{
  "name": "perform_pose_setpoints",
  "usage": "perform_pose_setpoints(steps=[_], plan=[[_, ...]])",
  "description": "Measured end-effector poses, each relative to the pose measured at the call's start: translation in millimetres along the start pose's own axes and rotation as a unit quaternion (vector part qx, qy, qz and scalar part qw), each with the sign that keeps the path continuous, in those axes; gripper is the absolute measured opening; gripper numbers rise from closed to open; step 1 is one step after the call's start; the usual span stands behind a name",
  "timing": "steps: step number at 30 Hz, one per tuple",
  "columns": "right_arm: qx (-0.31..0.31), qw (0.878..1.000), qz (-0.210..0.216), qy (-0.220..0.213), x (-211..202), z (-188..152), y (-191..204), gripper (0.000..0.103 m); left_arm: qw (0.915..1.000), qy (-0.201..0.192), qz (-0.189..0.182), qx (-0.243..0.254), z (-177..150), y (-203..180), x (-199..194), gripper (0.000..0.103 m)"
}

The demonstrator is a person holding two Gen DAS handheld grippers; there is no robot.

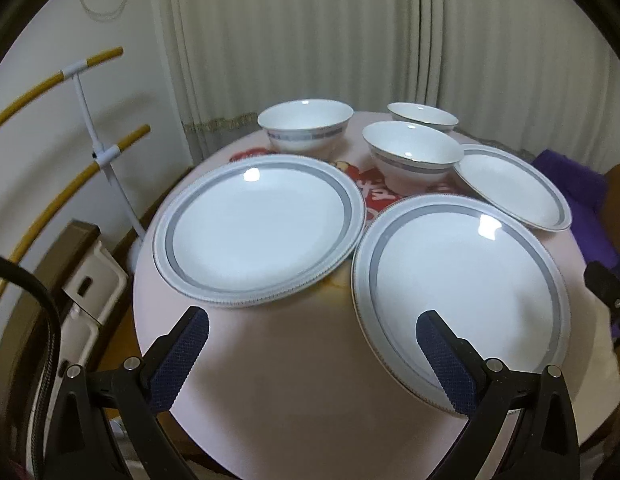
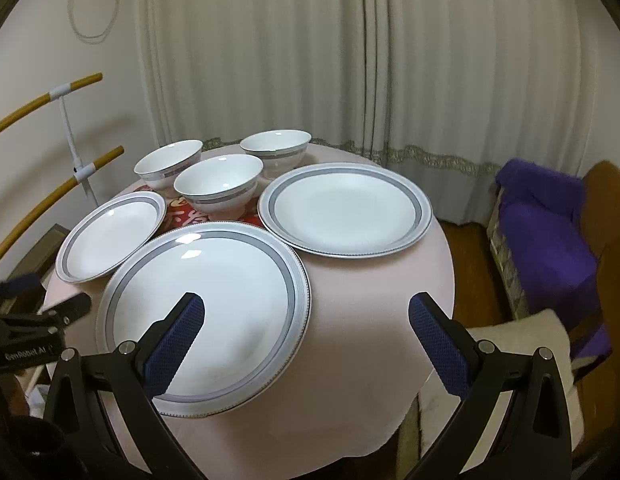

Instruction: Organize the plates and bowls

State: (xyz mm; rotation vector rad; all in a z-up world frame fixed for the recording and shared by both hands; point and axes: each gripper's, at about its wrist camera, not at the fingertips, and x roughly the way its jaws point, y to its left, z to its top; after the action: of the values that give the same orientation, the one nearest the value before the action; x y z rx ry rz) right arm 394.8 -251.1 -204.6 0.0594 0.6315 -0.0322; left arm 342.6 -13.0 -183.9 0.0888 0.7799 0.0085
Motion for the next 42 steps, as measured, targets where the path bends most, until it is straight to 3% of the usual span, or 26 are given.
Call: perform_pose_setpoints(steps=[5,10,13,15,18,23,28,31,36,42], plan=[[0.015,0.999,0.032,0.005,2,2,-5,0.103,0.9993,-0.030,-0.021,-0.006,-3,3,0,0.102],[-0.015,0.996,0.060,-0.062,-19,-1,-1,0.103,0.9982,-0.029,-0.049,-0.019,-9,13,-4,0.102],[-0.001,0.996,0.080,-0.025,-10,-1,-4,0.103,0.9991,-0.012,-0.039,-0.016,-9,16,1,0.102],[-0.002,0.997,0.079,-0.002,-1,-2,-2,0.103,0.9997,0.003,-0.013,-0.020,-10,18,6,0.102],[-0.017,0.998,0.052,0.002,2,-4,2,0.103,0.9990,0.022,-0.017,-0.036,-11,22,13,0.102],[-0.024,0.999,0.047,0.013,8,-2,2,0.103,0.9987,0.035,-0.024,-0.030,-7,14,22,0.102],[0.012,0.995,0.080,0.051,24,-2,-11,0.103,0.9978,0.045,-0.040,-0.028,-2,8,29,0.102],[0.033,0.993,0.085,0.076,36,-2,-19,0.103,0.9983,0.052,-0.024,-0.010,2,0,39,0.102],[0.060,0.990,0.094,0.092,47,-6,-25,0.086,0.9974,0.059,-0.039,-0.017,3,-1,50,0.102],[0.081,0.985,0.109,0.105,58,-8,-27,0.078,0.9950,0.069,-0.067,-0.028,7,4,60,0.091]])
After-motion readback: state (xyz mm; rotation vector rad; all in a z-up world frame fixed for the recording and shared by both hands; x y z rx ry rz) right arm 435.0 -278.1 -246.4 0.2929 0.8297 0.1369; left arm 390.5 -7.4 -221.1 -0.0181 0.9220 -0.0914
